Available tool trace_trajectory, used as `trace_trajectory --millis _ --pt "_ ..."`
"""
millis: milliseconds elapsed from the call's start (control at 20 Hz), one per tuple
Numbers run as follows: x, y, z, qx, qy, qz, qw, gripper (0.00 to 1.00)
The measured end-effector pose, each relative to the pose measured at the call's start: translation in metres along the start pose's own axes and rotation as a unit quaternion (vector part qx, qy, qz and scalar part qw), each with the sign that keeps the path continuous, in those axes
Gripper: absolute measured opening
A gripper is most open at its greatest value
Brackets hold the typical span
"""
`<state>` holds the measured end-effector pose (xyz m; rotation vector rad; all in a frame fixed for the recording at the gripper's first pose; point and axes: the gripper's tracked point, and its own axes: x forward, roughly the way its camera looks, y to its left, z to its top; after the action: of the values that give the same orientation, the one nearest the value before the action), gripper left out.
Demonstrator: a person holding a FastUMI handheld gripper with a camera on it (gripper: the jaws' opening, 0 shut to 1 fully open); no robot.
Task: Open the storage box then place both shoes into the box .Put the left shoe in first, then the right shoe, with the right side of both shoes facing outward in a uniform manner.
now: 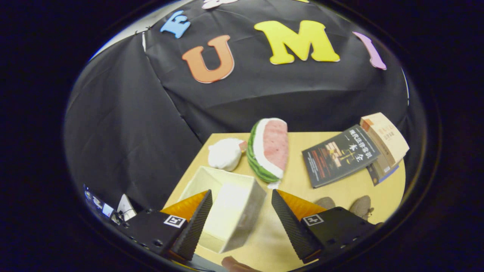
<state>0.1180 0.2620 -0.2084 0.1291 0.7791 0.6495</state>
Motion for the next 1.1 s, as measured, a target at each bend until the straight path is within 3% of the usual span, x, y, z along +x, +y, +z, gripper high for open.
trace_trajectory --millis 450,800,1100 --pt "-0.003 -0.142 -0.106 0.035 0.096 -0.090 0.991 0.96" --pt "-0.014 -0.195 -0.155 0.030 0.150 -0.114 0.982 0.95" --pt "0.013 -0.219 -0.168 0.035 0.175 -0.139 0.974 0.80"
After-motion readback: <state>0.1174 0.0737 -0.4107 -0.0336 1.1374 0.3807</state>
